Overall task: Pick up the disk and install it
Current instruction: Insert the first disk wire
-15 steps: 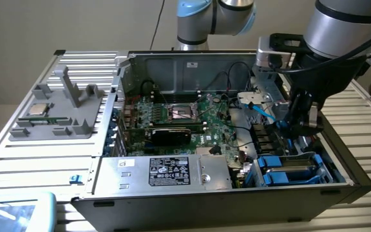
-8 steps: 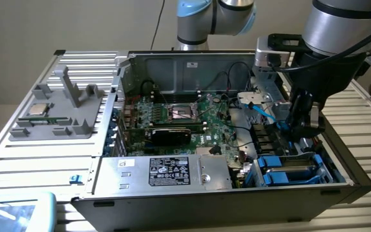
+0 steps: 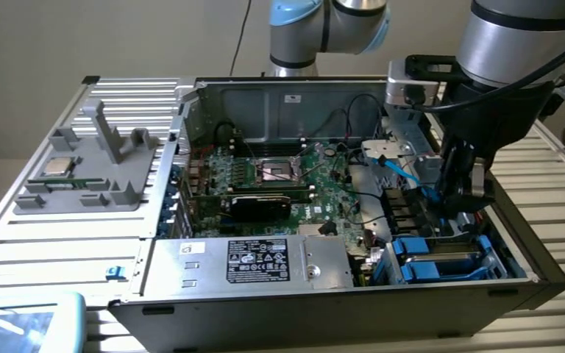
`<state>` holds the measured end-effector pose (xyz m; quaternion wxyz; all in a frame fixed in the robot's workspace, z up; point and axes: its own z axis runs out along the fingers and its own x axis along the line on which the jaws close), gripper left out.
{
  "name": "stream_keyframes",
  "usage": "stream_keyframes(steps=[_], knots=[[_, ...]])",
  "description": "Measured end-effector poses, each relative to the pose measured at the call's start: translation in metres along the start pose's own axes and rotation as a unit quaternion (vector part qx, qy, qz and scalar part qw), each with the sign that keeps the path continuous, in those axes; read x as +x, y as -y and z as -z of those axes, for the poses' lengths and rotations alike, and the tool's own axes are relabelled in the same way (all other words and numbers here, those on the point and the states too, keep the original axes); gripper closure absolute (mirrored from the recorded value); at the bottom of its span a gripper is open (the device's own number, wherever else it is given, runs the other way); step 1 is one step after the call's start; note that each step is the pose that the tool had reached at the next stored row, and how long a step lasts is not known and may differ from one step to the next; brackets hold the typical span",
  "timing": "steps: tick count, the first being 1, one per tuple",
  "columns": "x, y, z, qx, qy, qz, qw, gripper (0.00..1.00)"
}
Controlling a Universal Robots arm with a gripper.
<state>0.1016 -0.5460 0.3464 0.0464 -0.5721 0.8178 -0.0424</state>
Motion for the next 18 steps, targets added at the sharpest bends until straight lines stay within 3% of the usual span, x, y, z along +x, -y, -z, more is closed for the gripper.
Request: stream_keyframes(steps=[4,8,11,14,18], knots=[[0.0007,-0.0005,-0.0015,0.0007,-0.0008,0.000,1.0000,0.64],[0.0021,0.0001,-0.0015,0.0026,-0.0052,0.000,1.0000,0.64],[0.0025,-0.0003,-0.0016,0.0061,-0.0082,0.000,0.9999,0.64],[0.0032,-0.0023,-0.0016,0.0101,-0.0086,-0.001,0.9999,0.64],[0.0041,-0.0049,-0.0025,0.0123,-0.0099,-0.005,0.9999,0.64]])
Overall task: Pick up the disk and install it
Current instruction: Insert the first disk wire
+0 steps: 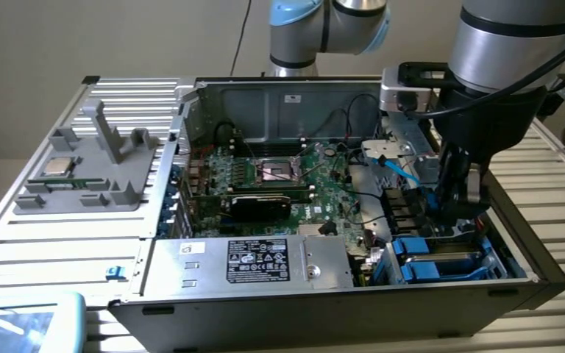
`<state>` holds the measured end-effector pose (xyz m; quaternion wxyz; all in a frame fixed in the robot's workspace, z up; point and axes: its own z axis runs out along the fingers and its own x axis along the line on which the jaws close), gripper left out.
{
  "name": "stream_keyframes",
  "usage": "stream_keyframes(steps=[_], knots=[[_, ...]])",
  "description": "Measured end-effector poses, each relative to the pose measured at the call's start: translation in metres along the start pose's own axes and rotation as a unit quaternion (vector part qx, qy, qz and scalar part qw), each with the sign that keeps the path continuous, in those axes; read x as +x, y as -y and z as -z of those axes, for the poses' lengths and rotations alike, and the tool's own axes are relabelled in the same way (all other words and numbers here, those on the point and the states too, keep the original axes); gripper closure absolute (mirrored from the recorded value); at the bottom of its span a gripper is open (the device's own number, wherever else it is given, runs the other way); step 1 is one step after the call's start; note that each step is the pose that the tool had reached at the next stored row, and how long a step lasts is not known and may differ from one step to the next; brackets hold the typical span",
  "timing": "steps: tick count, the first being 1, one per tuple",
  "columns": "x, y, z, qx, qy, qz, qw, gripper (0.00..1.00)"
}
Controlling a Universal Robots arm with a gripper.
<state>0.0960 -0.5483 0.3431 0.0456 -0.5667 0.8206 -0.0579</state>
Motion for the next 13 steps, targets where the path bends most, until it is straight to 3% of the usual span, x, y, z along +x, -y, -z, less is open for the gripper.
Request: stream_keyframes(steps=[13], knots=[[0.0000,-0.0001,-0.0002,0.0002,-0.0008,-0.001,1.0000,0.64]])
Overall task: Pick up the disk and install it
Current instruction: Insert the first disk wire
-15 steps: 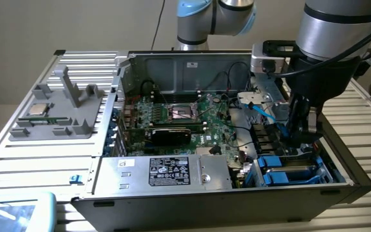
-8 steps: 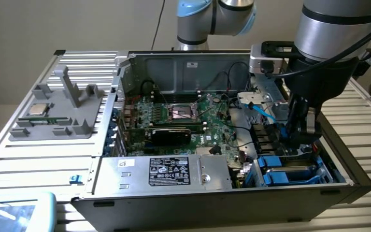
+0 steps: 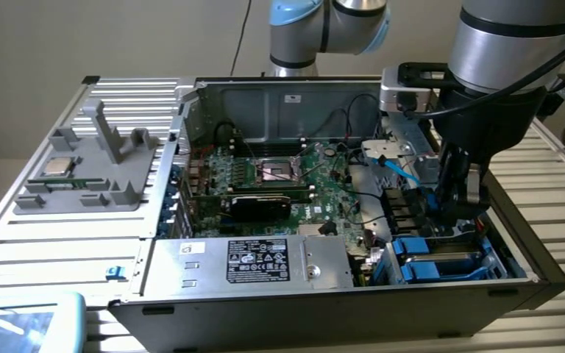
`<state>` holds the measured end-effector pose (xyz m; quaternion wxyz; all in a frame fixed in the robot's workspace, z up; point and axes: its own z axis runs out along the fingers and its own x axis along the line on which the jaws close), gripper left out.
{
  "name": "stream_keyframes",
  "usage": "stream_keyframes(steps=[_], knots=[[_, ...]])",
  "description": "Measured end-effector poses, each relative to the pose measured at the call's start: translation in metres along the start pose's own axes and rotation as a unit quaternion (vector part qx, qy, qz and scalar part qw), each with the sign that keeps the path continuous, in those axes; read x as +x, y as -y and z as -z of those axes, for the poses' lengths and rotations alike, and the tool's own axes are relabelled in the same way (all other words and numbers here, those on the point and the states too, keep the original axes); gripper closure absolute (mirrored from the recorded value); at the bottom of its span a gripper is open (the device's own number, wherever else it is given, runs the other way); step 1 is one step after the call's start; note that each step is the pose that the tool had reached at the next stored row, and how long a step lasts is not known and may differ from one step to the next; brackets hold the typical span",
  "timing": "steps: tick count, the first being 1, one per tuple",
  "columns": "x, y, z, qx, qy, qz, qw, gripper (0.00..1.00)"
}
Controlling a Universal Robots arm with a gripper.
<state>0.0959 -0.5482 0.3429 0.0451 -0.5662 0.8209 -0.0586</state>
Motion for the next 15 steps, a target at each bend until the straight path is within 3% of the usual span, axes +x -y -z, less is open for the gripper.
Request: stream_keyframes(steps=[15], knots=[[0.0000,0.0000,0.0000,0.0000,0.0000,0.000,1.0000,0.64]])
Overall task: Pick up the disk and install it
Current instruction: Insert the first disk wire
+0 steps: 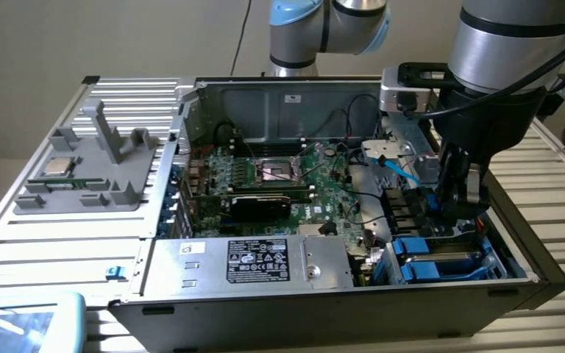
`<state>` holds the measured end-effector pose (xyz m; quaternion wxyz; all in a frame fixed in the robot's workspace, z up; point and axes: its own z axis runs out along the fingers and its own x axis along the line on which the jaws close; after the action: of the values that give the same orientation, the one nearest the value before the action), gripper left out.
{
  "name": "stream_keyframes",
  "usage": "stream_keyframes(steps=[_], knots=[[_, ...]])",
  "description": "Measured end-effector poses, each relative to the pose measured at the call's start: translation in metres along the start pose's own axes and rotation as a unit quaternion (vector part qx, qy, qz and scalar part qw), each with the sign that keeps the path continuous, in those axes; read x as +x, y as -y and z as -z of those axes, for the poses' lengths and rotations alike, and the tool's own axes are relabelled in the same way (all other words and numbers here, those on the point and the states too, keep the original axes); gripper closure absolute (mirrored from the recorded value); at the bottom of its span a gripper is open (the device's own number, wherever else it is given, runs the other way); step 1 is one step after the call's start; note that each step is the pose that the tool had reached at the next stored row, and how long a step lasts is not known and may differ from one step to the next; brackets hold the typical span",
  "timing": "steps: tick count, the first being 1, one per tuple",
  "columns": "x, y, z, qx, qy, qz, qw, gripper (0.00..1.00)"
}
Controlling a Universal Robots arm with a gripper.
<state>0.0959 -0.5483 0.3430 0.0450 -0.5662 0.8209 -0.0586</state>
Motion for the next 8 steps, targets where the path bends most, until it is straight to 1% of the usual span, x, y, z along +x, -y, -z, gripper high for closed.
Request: stream_keyframes(steps=[8], knots=[[0.0000,0.0000,0.0000,0.0000,0.0000,0.000,1.0000,0.64]])
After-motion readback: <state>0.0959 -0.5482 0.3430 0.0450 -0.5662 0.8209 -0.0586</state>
